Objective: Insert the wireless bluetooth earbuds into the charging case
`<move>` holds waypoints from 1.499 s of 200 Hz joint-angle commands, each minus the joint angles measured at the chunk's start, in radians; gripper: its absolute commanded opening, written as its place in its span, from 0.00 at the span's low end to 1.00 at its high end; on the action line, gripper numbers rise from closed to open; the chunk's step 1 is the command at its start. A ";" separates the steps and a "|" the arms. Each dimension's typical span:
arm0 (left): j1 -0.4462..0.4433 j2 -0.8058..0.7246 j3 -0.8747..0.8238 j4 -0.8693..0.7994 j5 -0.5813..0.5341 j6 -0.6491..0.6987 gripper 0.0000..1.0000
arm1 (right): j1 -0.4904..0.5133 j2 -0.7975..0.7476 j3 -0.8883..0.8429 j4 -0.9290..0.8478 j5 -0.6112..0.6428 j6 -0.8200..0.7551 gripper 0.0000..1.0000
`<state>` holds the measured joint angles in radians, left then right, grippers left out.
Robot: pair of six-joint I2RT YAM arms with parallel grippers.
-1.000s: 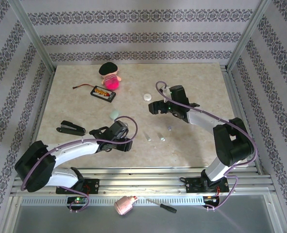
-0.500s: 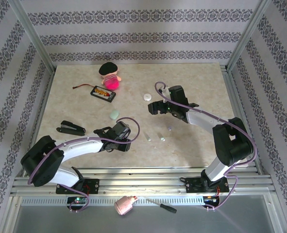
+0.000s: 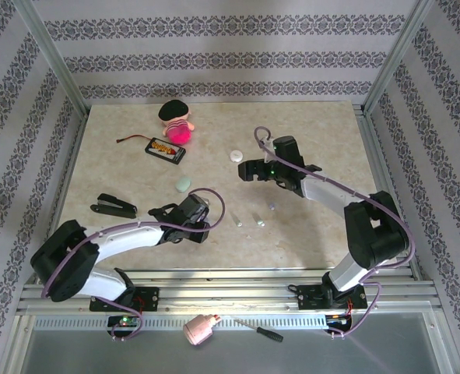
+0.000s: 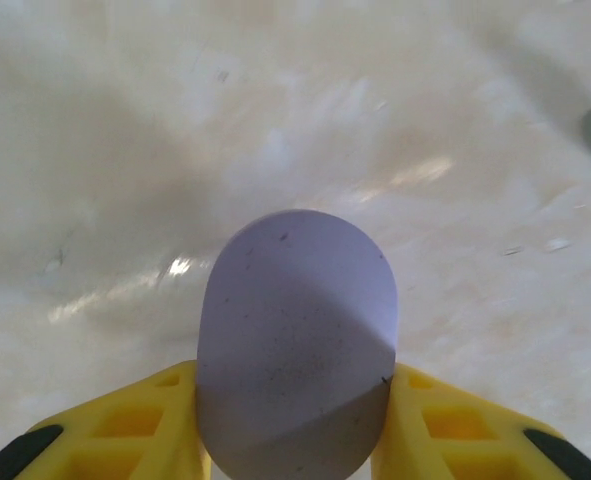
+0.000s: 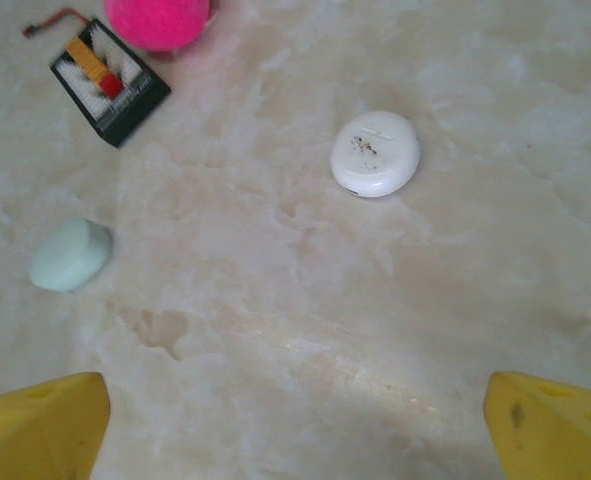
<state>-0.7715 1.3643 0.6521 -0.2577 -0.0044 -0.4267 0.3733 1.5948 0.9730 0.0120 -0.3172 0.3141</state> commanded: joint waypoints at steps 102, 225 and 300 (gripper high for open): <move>-0.012 -0.133 -0.038 0.528 0.252 0.707 0.27 | -0.005 -0.260 -0.167 -0.047 -0.554 0.369 0.82; -0.012 -0.116 -0.023 0.575 0.288 0.724 0.27 | 0.087 -0.212 -0.201 0.025 -0.643 0.433 0.34; -0.012 -0.092 -0.034 0.643 0.253 0.689 0.37 | 0.073 -0.216 -0.205 0.025 -0.654 0.468 0.16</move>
<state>-0.7715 1.2598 0.6163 0.2638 0.2684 0.2764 0.4526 1.3720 0.7738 0.0196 -0.9279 0.7345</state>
